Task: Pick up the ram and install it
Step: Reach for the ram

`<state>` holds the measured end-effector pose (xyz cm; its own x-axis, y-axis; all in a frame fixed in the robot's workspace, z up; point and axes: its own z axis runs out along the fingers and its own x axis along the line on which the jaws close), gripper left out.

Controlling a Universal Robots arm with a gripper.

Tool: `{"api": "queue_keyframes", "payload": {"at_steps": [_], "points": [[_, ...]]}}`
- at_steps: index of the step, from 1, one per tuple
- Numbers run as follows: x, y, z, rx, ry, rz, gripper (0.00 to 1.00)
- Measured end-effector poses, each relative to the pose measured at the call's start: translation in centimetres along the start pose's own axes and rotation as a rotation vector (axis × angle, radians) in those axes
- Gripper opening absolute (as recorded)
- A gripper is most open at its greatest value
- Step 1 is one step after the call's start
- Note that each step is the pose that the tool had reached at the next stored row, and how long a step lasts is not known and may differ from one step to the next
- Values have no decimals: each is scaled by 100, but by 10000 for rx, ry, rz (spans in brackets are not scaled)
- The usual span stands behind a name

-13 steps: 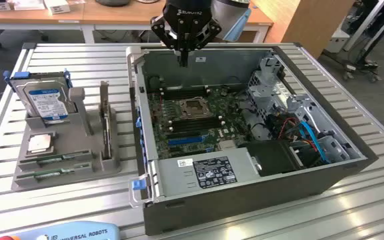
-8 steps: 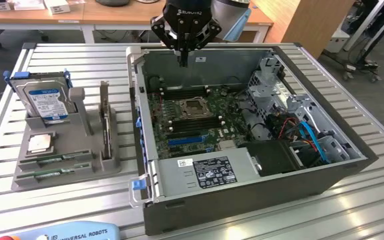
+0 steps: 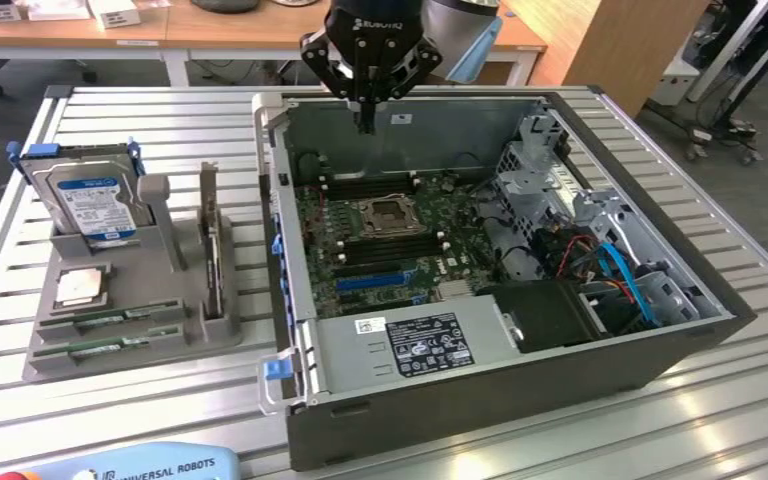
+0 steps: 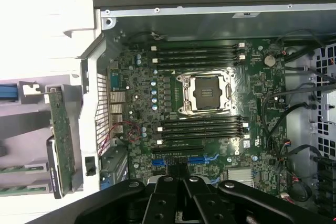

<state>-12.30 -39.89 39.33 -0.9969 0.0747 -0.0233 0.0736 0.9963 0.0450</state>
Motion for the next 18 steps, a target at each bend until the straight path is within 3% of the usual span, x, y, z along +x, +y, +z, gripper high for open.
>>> {"api": "queue_keyframes", "payload": {"at_steps": [18], "points": [[348,-26,-8,-1,-1,-2,10]]}}
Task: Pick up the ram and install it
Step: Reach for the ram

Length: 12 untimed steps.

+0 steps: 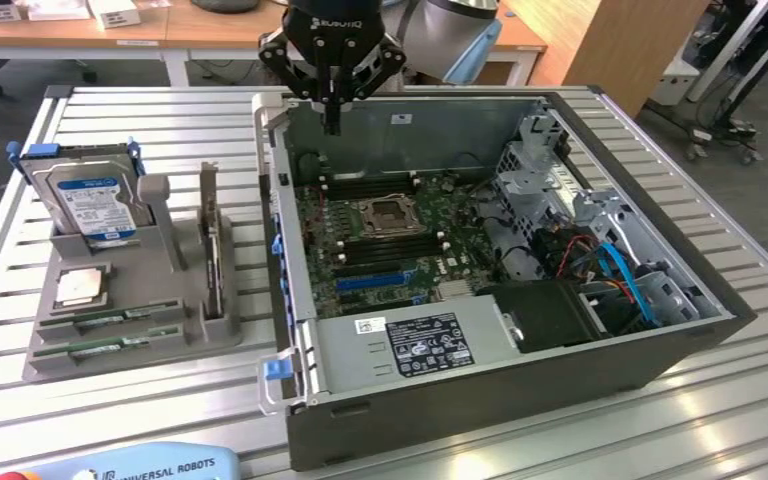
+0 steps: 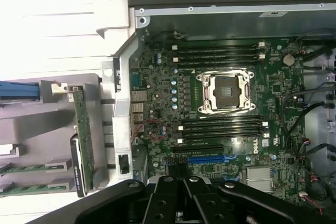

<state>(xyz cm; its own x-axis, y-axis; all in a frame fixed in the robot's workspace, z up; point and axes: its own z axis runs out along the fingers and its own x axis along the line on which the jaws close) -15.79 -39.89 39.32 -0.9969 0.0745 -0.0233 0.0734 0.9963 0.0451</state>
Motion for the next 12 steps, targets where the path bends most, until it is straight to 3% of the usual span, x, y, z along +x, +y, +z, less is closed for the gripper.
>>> {"api": "queue_keyframes", "payload": {"at_steps": [12], "points": [[215,-16,-3,0,0,0,10]]}}
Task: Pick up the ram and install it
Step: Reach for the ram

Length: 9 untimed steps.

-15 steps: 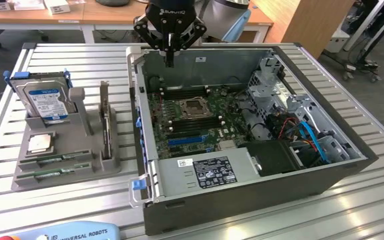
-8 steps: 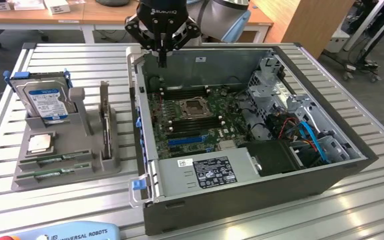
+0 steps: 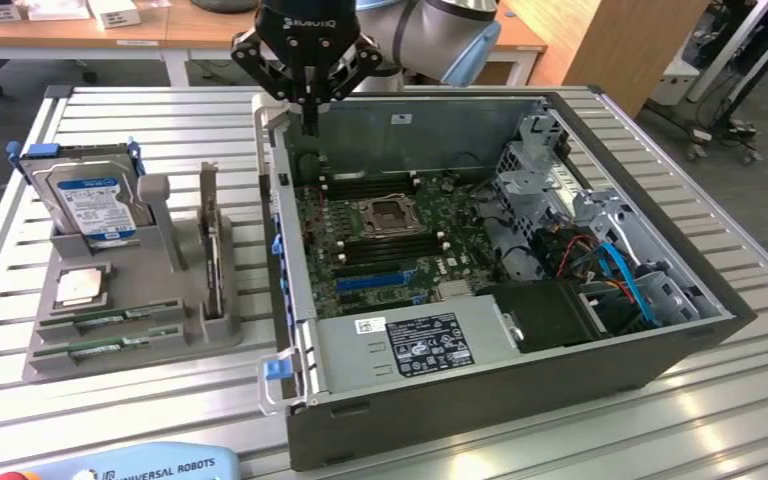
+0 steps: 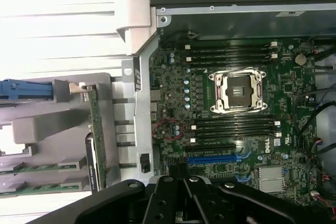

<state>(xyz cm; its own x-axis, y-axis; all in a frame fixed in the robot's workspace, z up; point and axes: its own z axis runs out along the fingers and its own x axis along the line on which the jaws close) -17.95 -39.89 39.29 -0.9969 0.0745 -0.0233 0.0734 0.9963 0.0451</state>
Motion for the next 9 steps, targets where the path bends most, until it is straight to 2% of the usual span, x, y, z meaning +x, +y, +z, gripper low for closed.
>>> {"api": "queue_keyframes", "payload": {"at_steps": [9], "points": [[181,-13,-1,0,0,-1,10]]}}
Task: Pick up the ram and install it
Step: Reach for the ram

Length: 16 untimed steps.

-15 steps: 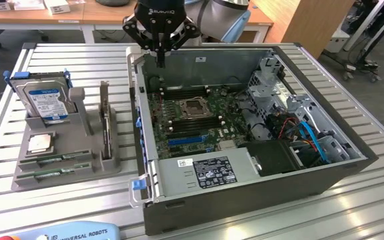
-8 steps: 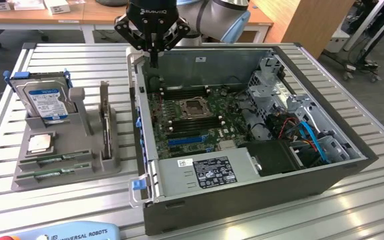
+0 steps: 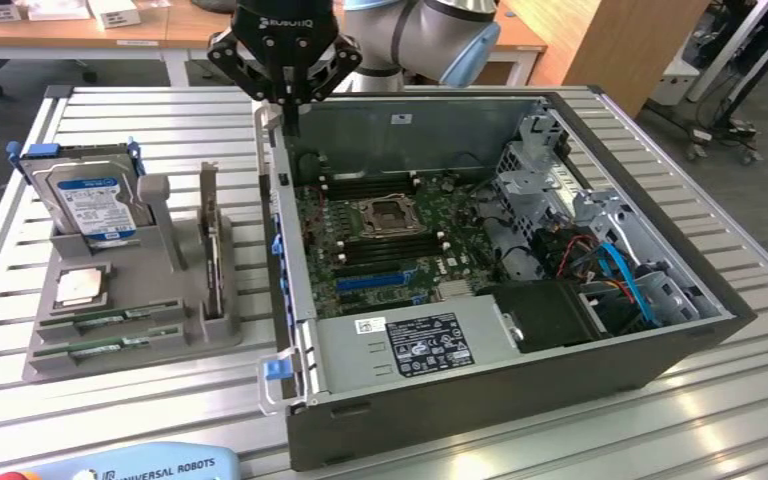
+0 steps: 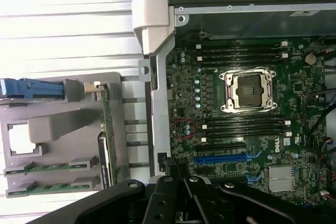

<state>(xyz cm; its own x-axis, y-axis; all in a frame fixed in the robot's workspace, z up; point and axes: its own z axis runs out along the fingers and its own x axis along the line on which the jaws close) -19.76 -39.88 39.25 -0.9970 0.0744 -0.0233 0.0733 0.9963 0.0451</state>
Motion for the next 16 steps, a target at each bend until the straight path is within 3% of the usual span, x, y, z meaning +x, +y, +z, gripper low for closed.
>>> {"api": "queue_keyframes", "payload": {"at_steps": [16], "points": [[257,-19,-3,0,0,0,10]]}}
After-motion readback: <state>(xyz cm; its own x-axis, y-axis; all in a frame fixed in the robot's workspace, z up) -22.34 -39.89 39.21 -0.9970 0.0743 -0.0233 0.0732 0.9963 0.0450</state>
